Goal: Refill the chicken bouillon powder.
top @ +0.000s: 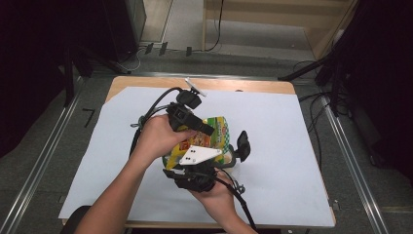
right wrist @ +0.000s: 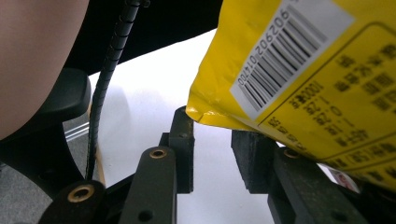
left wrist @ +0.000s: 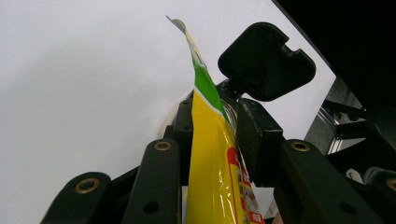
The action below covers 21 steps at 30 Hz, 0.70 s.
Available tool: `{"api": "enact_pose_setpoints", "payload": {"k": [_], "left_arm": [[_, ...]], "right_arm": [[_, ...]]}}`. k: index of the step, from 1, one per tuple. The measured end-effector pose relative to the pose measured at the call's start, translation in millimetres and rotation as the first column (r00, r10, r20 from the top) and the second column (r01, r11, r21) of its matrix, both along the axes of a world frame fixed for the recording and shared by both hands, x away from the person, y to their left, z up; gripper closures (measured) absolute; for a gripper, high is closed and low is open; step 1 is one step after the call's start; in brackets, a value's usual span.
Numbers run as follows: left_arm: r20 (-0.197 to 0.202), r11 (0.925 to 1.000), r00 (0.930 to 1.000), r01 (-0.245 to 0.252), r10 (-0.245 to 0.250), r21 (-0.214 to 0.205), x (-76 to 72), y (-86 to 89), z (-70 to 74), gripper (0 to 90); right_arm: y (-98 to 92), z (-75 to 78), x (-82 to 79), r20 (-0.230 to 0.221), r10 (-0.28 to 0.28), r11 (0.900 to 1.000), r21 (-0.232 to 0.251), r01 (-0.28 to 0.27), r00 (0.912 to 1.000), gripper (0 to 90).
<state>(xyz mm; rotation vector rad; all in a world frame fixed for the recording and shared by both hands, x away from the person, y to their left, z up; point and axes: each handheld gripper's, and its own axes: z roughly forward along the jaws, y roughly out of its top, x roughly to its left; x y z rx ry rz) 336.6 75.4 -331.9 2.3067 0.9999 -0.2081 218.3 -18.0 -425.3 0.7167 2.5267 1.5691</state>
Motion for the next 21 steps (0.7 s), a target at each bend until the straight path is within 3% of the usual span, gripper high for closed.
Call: {"api": "enact_pose_setpoints", "payload": {"k": [21], "left_arm": [[-0.031,0.9998,0.9994,0.016,-0.016,-0.007,0.1,3.5,-3.2,68.7]], "right_arm": [[1.9,-6.5,-1.1,0.019,0.011,0.9999,0.009,-0.011,0.9998,68.3]]}}
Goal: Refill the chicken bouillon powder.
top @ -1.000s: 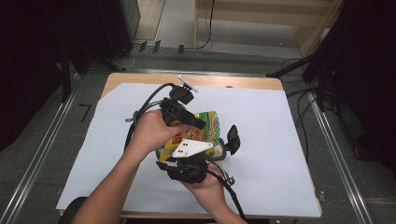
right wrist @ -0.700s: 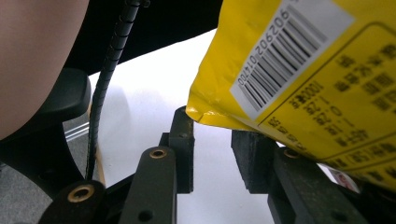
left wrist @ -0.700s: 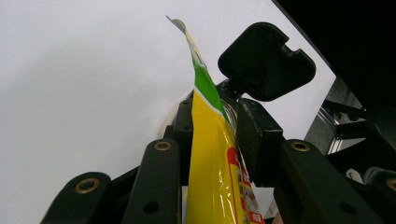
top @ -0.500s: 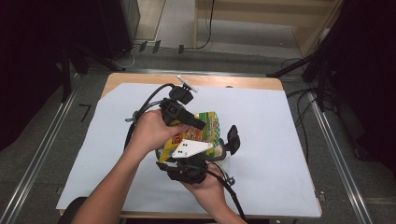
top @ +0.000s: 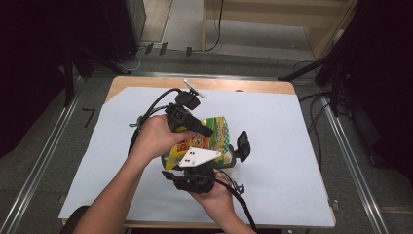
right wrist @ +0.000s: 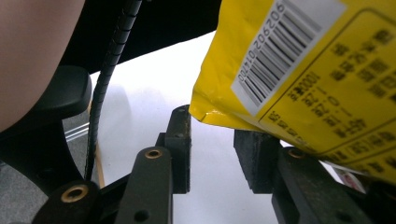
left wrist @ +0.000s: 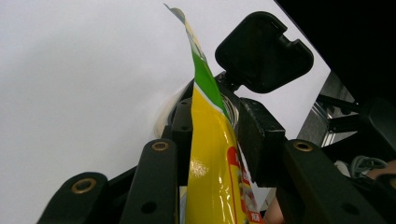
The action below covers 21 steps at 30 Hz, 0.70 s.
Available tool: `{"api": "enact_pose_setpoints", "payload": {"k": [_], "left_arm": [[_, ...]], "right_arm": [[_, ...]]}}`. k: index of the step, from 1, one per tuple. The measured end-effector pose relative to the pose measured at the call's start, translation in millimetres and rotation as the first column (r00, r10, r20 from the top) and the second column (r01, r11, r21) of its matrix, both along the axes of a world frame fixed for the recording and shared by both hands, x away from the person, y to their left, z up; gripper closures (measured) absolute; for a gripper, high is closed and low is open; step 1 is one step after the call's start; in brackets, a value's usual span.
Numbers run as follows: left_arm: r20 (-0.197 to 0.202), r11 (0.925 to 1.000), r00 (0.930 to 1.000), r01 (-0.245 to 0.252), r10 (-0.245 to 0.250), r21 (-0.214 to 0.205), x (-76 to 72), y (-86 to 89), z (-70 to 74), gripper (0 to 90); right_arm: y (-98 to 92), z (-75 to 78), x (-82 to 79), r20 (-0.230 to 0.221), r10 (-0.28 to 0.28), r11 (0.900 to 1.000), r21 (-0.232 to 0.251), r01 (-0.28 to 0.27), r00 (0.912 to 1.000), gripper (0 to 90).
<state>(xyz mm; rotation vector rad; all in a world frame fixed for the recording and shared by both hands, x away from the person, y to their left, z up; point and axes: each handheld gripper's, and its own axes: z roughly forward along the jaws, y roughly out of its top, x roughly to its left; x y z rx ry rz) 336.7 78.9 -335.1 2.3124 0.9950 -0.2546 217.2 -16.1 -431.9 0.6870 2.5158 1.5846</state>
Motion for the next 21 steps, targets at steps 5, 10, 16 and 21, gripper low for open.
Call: {"api": "enact_pose_setpoints", "payload": {"k": [5,10,16,21], "left_arm": [[-0.007,0.9999,0.9999,0.011,-0.011,0.001,0.0,0.9,-1.3,69.8],[-0.023,0.9998,0.9996,0.017,-0.017,-0.009,-0.1,2.6,-3.6,70.9],[-0.019,0.9996,0.9994,0.028,-0.028,-0.005,-1.4,1.9,-5.6,70.5],[-0.021,0.9995,0.9992,0.032,-0.033,-0.005,-1.2,1.4,-8.1,69.8]], "right_arm": [[1.0,-3.4,-0.7,0.002,0.003,1.0000,0.000,-0.003,1.0000,66.7],[0.1,-10.0,-1.1,0.029,0.036,0.9993,0.012,-0.036,0.9989,63.2],[-0.2,-14.0,-1.6,0.032,0.037,0.9991,0.018,-0.038,0.9988,63.2],[-1.7,-18.7,-0.9,0.027,0.046,0.9985,0.028,-0.046,0.9986,63.2]]}}
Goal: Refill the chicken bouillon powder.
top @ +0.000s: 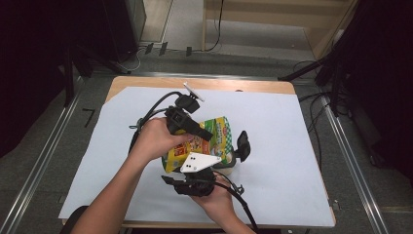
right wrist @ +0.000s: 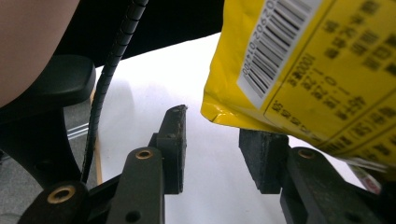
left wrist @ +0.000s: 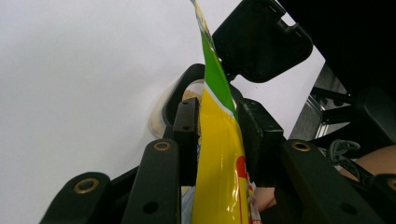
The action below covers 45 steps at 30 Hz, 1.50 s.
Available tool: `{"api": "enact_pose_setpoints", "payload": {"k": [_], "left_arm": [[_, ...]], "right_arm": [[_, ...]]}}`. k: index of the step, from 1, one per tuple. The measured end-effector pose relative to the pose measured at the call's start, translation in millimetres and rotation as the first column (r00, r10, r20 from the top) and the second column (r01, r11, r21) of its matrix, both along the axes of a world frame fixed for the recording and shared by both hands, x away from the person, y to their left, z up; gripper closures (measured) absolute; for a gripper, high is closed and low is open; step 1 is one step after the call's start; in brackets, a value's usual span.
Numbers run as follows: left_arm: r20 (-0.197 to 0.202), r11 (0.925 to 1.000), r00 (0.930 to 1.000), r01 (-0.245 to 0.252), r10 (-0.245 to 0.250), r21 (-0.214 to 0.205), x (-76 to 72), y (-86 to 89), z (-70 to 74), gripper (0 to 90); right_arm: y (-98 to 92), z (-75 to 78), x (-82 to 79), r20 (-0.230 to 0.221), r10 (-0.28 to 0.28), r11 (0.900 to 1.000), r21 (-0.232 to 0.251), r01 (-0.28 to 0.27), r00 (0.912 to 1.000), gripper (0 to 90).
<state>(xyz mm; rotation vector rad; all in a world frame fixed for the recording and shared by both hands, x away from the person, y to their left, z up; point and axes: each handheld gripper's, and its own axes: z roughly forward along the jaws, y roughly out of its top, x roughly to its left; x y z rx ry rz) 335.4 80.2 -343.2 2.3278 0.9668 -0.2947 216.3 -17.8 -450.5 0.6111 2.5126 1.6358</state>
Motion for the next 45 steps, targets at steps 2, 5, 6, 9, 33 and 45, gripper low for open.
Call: {"api": "enact_pose_setpoints", "payload": {"k": [2,5,6,9,33,45], "left_arm": [[0.000,1.0000,1.0000,0.004,-0.004,-0.002,0.0,0.0,-0.7,69.8],[0.005,1.0000,1.0000,0.006,-0.006,-0.004,-0.6,-0.2,-0.9,70.2],[0.010,0.9999,0.9999,0.010,-0.010,-0.002,-0.8,0.1,-0.5,70.2],[0.000,0.9996,0.9996,0.028,-0.028,-0.005,-2.9,0.2,0.3,73.4],[0.014,0.9987,0.9986,0.050,-0.050,0.004,-4.6,-0.1,-3.4,79.9],[0.039,0.9983,0.9975,0.059,-0.059,0.000,-7.7,2.4,-0.5,84.4]], "right_arm": [[-0.2,-0.7,0.0,-0.002,0.001,1.0000,0.001,-0.001,1.0000,63.1],[-0.3,-2.8,0.6,0.003,0.014,0.9999,0.000,-0.014,0.9999,63.0],[-0.3,-2.8,0.6,0.003,0.014,0.9999,0.000,-0.014,0.9999,63.0],[1.3,-6.0,0.0,0.003,0.018,0.9998,-0.013,-0.018,0.9998,63.0],[0.3,-21.5,6.3,-0.033,0.017,0.9985,-0.052,-0.019,0.9993,60.5],[0.4,-23.3,6.9,-0.033,0.012,0.9976,-0.067,-0.014,0.9994,60.9]]}}
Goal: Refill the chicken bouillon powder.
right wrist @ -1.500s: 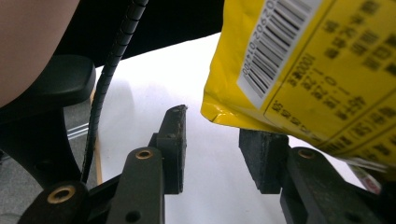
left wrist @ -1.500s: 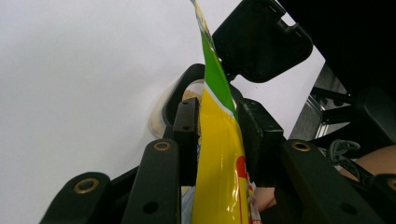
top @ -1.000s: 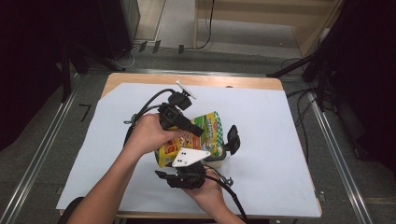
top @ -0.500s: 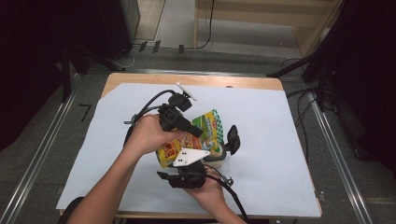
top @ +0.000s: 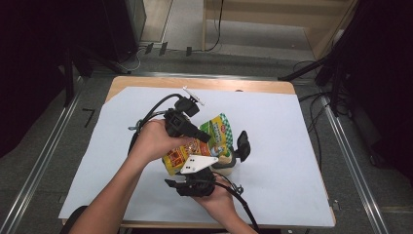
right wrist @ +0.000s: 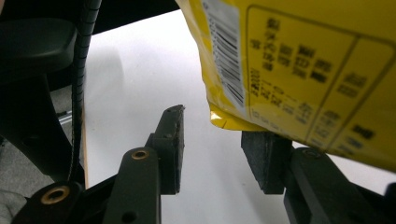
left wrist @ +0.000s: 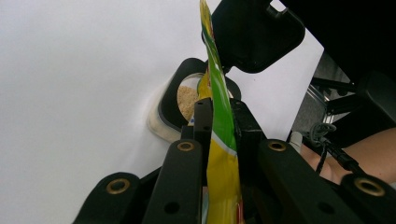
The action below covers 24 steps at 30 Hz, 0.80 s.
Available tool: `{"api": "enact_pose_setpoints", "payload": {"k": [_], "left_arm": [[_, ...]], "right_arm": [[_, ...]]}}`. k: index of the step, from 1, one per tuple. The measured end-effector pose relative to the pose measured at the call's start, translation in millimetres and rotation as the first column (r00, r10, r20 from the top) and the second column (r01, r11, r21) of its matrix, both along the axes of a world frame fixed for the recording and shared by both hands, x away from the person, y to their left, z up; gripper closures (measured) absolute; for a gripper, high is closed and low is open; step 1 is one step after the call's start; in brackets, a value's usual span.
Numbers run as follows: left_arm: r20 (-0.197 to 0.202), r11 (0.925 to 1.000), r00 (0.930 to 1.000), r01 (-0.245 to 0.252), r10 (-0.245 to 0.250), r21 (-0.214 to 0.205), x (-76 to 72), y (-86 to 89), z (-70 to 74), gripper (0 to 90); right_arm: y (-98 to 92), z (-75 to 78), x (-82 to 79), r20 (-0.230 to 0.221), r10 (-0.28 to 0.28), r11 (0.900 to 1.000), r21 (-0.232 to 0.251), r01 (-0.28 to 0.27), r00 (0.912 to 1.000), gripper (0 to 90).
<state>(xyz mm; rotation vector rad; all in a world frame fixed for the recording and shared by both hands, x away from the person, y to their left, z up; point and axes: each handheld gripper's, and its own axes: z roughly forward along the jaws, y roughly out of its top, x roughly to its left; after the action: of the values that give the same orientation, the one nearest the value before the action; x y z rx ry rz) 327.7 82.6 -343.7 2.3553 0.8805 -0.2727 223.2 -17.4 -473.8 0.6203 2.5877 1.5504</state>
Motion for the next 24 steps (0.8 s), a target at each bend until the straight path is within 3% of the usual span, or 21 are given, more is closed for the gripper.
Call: {"api": "enact_pose_setpoints", "payload": {"k": [9,18,24], "left_arm": [[-0.006,0.9998,1.0000,-0.005,0.005,-0.020,0.0,4.0,2.2,85.7],[0.039,0.9997,0.9990,0.023,-0.022,-0.013,-3.5,5.3,5.1,88.1],[0.024,0.9988,0.9990,0.039,-0.038,-0.030,-3.0,9.8,6.8,88.3]], "right_arm": [[0.2,-2.4,1.0,0.003,-0.001,0.9999,-0.012,0.001,1.0000,61.3],[-0.4,-3.4,2.0,-0.003,-0.009,0.9998,-0.015,0.009,1.0000,60.8],[-1.9,-4.2,2.8,-0.003,-0.017,0.9997,-0.015,0.017,0.9998,60.7]]}}
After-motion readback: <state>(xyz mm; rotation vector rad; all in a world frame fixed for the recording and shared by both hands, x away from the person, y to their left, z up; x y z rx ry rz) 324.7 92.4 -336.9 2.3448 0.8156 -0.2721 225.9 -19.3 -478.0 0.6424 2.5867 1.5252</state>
